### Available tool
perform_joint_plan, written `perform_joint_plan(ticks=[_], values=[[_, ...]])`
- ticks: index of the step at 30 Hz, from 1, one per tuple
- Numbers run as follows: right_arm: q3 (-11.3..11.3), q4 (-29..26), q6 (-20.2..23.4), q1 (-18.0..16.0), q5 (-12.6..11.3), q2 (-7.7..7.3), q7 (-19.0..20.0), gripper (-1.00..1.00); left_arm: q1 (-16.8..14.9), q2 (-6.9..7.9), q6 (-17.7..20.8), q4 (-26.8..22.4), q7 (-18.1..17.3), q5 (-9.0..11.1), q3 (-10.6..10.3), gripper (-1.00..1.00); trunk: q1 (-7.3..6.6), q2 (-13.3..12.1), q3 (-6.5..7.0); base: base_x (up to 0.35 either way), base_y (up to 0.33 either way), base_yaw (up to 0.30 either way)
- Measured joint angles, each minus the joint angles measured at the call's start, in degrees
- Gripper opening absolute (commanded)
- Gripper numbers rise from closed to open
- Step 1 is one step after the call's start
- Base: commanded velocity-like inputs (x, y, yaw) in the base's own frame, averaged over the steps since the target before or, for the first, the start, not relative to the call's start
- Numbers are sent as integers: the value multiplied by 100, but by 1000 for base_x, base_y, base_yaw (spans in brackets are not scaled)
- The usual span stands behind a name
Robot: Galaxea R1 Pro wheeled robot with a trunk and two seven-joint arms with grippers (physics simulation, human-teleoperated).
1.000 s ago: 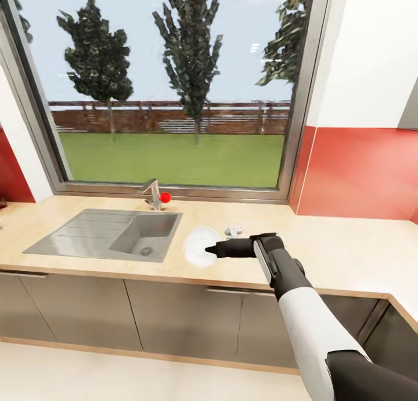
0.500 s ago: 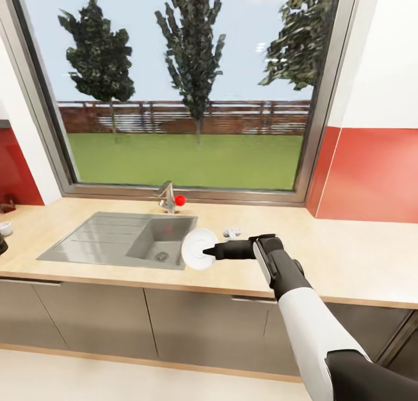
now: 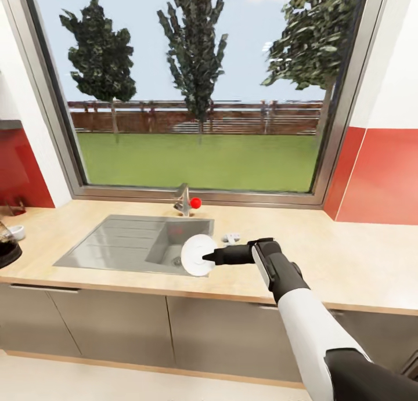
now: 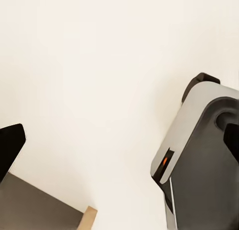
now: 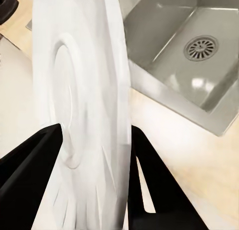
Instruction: Set up a coffee station on the kitchen countertop: keep the coffee maker on the countertop, move the bottle of coffee from the kitchen shelf to the counter next to the coffee maker, place a paper coffee filter on top of the coffee maker, put the saucer next to the coffee maker with the coffee cup on the saucer, and place the electric kettle next to the coffee maker.
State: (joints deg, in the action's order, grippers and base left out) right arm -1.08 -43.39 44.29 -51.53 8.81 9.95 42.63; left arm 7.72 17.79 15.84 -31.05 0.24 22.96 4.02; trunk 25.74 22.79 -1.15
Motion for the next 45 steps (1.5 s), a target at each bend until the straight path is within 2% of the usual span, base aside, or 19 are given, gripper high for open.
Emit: perform_joint_plan(ticks=[11, 17, 18, 19, 22, 23, 24, 25, 26, 27, 28, 29, 30, 31, 32, 35, 38, 43, 45], values=[[0, 229, 2, -3, -3, 1, 0, -100, -4, 6, 1, 1, 0, -2, 0, 100, 2, 7, 73, -133, 296, 0], [-6, 831, -109, -5, 13, 1, -5, -100, -5, 2, 7, 2, 0, -5, -3, 100, 3, 8, 104, -62, 186, 0], [-3, 1401, -540, -3, 44, 2, 3, -100, -6, 0, 8, 5, 0, -6, -10, 100, 1, 11, 103, -4, 14, 0], [-5, 1681, -787, -4, 48, 2, 8, -100, -6, -1, 5, 5, 0, -6, -11, 100, 3, 7, 104, -2, 7, 0], [12, 2764, -1986, -4, 93, 3, 14, -100, -6, -33, 0, 1, -5, -9, -13, 100, 2, 9, 103, -1, 3, 0], [4, 3429, -2797, -5, 147, 4, 12, -100, -6, -69, 0, -3, -7, -19, -14, 100, 1, 11, 104, 0, 0, 0], [59, 3770, -3193, 4, 245, 4, 8, -100, -6, -86, 0, -4, -7, -24, -14, 100, 2, 7, 103, 0, 0, 0], [-67, 4089, -3893, 207, 590, 4, -7, -100, -6, -115, -5, 0, -8, -36, -15, 100, 1, 11, 106, 0, 0, 0], [106, 4147, -3981, 549, 783, 4, -53, -100, -6, -122, -3, -1, -8, -38, -15, 100, 2, 8, 103, 0, 0, 0], [86, 4176, -4040, 703, 1000, 4, -367, -100, -6, -142, -6, -1, -8, -39, -18, 100, 2, 9, 103, 0, 0, 0], [-47, 4185, -4085, 1036, 1255, 3, -1607, -100, -5, -261, -33, -1, -7, -40, -29, 100, 2, 11, 106, 0, 0, 0], [57, 4210, -4098, 1485, 1322, 4, -2133, -100, -6, -330, -81, 0, -4, -52, -62, 100, 2, 8, 103, 0, 0, 0], [10, 4198, -4098, 2004, 1323, 3, -3298, -100, -4, -524, -374, 1, 22, -453, -470, 100, 1, 10, 104, 0, 0, 0], [9, 4201, -4096, 2178, 1312, 4, -3522, -100, -4, -604, -418, 4, 29, -568, -530, 100, 2, 9, 103, 0, 0, 0], [-10, 4195, -4092, 2193, 1304, 5, -3573, -100, -4, -641, -432, 8, 31, -615, -551, 100, 2, 10, 104, 0, 0, 0], [-27, 4193, -4076, 2605, 1257, -47, -3729, -100, -4, -854, -480, 73, 73, -853, -640, 100, 1, 10, 103, 0, 0, 0], [-46, 4189, -4075, 2845, 1100, -163, -3843, -100, -3, -895, -496, 186, 91, -971, -642, 100, 2, 10, 104, 0, 0, 0], [-56, 4190, -4074, 3194, 309, -354, -4667, -100, -4, -902, -571, 416, 99, -1034, -659, 100, 2, 10, 104, 0, 0, 0], [-51, 4194, -4065, 3283, 77, -376, -4795, -100, -2, -896, -696, 497, 103, -1040, -663, 100, 2, 10, 104, 0, 0, 0]])
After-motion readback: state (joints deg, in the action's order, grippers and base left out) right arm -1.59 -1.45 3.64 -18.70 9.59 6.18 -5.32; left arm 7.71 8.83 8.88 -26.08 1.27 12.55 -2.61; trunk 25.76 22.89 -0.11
